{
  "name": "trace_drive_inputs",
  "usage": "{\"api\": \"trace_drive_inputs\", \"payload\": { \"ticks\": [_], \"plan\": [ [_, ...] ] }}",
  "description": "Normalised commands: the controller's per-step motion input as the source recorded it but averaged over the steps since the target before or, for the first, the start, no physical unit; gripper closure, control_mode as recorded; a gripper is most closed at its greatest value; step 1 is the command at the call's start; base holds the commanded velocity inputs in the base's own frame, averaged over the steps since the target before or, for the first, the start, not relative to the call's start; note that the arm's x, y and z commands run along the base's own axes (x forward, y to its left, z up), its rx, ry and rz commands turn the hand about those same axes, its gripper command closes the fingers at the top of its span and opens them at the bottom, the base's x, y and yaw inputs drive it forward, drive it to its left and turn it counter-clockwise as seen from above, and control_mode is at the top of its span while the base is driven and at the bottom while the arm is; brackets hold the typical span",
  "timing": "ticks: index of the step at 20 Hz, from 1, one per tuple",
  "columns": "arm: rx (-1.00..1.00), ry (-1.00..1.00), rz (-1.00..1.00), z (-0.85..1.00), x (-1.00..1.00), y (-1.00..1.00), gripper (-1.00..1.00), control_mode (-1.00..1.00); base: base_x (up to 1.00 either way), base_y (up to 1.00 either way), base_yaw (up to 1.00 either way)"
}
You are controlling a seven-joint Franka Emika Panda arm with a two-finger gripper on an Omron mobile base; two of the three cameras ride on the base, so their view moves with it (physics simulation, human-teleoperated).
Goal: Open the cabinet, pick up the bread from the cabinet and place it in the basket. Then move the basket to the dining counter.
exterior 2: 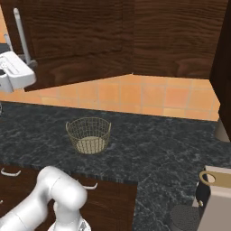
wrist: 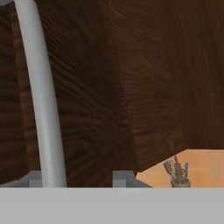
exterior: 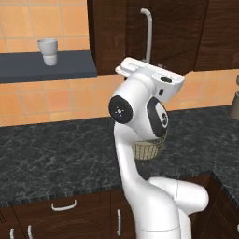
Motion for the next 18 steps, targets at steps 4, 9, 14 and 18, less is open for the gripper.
{"api": "trace_drive_inputs", "payload": {
  "ticks": [4, 9, 14, 18],
  "plan": [
    [0.20, 0.07, -0.18, 0.10, -1.00, -0.92, 1.00, -1.00, 0.00, 0.00, 0.00],
    [0.16, 0.06, -0.18, 0.00, -1.00, -0.82, 1.00, -1.00, 0.00, 0.00, 0.00],
    [0.08, 0.01, -0.08, 0.00, -0.99, -0.48, -1.00, -1.00, 0.00, 0.00, 0.00],
    [0.00, 0.01, 0.02, 0.04, -0.76, 0.34, -1.00, -1.00, 0.00, 0.00, 0.00]
  ]
}}
